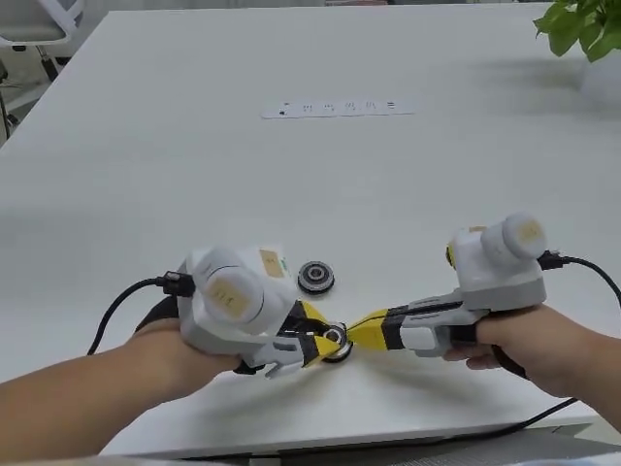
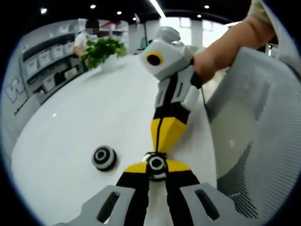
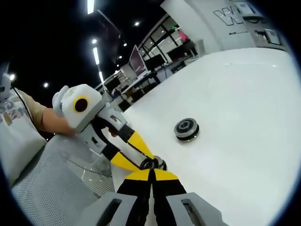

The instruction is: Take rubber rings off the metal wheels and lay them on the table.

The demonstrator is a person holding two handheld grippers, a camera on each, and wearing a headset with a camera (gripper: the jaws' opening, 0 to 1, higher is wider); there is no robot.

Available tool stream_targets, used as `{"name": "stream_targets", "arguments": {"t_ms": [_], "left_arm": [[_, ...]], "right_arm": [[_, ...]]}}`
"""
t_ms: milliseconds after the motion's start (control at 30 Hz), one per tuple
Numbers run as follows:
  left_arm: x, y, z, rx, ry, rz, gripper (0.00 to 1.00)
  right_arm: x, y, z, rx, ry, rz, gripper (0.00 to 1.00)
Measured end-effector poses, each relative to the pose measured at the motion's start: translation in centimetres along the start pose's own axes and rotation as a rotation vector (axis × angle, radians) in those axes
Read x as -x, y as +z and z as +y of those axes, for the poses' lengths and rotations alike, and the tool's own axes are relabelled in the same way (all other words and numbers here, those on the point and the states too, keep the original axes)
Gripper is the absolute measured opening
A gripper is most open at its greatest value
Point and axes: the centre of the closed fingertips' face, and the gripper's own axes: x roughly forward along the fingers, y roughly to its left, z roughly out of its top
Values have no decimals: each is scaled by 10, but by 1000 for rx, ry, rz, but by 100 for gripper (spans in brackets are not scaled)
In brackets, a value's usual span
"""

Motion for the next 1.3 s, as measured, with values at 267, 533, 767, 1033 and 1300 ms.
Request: {"name": "stream_targets", "arguments": {"t_ms": [267,533,767,1033,1300], "left_arm": [[0,0,0,-8,1,0,12],[1,3,-2,-11,1,-10,12],[2,2,-2,-1,1,-17,13],[1,2,-2,6,-4,-20,13],[1,1,-4,8,-10,-20,13]], "right_arm": [[-4,0,6,15,18,11,0],[-3,0,16,37,64,12,0],[0,0,20,28,67,-1,0],[1,2,14,35,32,-7,0],[1,2,11,35,19,-1,0]]}}
